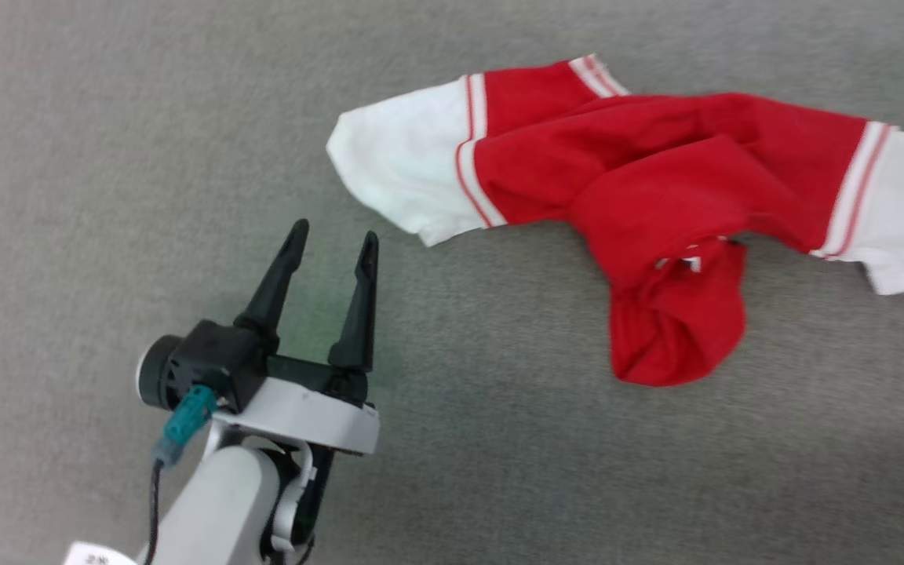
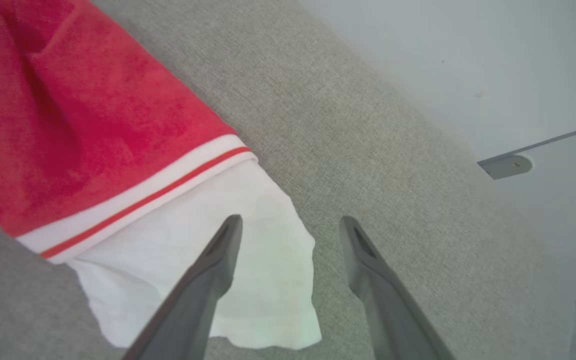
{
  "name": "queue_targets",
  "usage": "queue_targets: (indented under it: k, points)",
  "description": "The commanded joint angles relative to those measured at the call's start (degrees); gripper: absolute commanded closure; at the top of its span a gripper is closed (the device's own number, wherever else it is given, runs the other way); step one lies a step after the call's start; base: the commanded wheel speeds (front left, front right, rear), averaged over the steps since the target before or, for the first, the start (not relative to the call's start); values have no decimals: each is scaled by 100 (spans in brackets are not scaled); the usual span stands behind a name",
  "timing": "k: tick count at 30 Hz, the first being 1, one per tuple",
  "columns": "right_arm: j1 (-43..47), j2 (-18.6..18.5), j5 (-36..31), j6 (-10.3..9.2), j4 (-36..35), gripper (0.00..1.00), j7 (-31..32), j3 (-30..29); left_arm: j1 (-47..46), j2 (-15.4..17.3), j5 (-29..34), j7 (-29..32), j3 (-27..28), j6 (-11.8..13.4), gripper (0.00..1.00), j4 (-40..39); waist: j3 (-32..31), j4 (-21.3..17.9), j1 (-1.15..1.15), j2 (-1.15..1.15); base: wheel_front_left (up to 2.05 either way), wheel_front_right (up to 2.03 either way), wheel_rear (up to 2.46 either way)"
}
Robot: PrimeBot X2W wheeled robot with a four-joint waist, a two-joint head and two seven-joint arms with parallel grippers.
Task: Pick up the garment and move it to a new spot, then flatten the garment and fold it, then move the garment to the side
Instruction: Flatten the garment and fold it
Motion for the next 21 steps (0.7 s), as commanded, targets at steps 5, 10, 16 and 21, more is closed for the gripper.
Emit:
queue_targets:
  k: [5,10,16,21]
  points:
    - [-694,-267,182,-10,383,0,217,808,175,-289,305,-12,234,-285,0,-167,556,558,0,0,0,0,0]
    - [-1033,-255,695,-8,621,0,407,1616,212,-419,527,-13,488,-562,0,-144,631,580,0,0,0,0,0]
    - [-1368,-246,986,-9,737,100,352,2341,-280,-209,836,-14,530,-1042,0,-31,647,428,0,0,0,0,0]
    - [-1787,-245,1170,-9,697,100,237,2694,-1508,205,717,488,239,-1423,0,185,759,197,0,0,0,0,0]
